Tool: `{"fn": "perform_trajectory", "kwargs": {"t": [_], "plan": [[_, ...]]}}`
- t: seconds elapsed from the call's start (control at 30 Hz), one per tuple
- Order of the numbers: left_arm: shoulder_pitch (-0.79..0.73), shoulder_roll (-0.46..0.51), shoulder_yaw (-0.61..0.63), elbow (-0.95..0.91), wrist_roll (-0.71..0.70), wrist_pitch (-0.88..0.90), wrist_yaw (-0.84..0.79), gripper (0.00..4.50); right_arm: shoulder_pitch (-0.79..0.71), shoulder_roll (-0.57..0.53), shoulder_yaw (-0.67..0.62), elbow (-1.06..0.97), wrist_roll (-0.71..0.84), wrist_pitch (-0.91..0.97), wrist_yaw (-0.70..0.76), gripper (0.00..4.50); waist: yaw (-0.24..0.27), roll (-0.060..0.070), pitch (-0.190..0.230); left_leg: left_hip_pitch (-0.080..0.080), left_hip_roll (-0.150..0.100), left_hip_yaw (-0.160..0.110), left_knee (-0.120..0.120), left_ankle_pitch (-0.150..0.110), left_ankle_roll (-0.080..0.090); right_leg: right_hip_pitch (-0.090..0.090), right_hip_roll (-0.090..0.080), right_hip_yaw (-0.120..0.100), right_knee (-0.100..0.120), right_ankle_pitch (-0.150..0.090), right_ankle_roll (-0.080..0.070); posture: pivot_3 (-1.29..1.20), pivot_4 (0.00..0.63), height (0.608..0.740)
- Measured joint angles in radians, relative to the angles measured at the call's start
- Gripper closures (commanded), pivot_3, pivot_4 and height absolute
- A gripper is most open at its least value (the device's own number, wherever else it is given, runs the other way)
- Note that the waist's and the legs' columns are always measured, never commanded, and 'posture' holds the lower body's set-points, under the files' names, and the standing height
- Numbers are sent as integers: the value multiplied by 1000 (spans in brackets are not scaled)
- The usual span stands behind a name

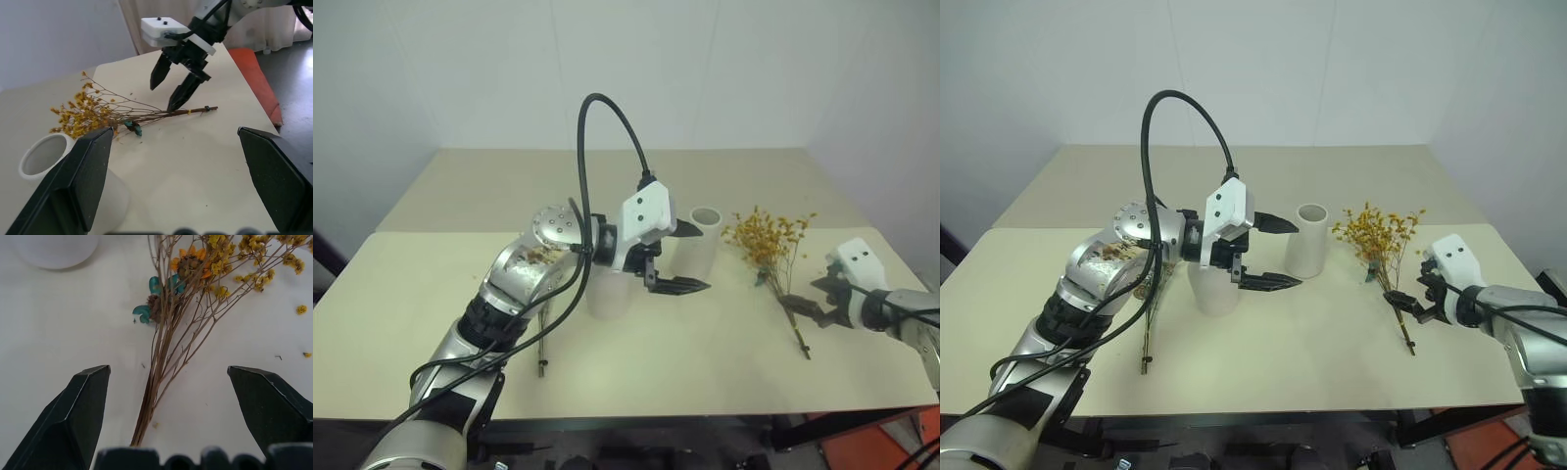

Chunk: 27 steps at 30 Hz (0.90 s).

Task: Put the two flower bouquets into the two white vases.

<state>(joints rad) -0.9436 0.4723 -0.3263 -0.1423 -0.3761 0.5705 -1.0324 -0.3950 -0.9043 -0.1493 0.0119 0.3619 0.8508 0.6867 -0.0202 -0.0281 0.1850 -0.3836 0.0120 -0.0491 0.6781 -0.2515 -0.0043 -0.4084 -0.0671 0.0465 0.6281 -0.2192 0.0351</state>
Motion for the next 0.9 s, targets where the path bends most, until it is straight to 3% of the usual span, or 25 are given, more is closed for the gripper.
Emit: {"fn": "perform_trajectory", "kwargs": {"t": [0.2,0.27,0.4,0.67,0.9], "plan": [[19,4,0,-22,14,6,3,48,-111,30,66,160,-40,1,0,0,2,0,0,-1,0,0,0,0,0,-1,0,0,0,0,-1,0,150,740],[29,9,5,-42,17,15,8,0,-139,44,83,218,-48,1,4,382,2,0,0,-1,0,0,0,0,0,-1,0,0,0,1,-1,0,150,740],[59,11,7,-65,18,25,18,0,-179,64,114,305,-74,-5,29,1574,2,0,0,-1,0,0,0,0,0,-1,0,0,0,1,-1,0,150,740],[61,13,7,-85,20,37,39,0,-227,90,138,363,-108,-23,52,4436,1,1,0,-1,0,0,0,0,0,-2,0,0,1,1,-1,0,150,740],[63,18,14,-85,20,32,37,0,-219,90,124,300,-114,-16,30,4473,0,1,0,-1,0,0,0,0,0,-2,0,0,1,1,-1,0,150,740]]}}
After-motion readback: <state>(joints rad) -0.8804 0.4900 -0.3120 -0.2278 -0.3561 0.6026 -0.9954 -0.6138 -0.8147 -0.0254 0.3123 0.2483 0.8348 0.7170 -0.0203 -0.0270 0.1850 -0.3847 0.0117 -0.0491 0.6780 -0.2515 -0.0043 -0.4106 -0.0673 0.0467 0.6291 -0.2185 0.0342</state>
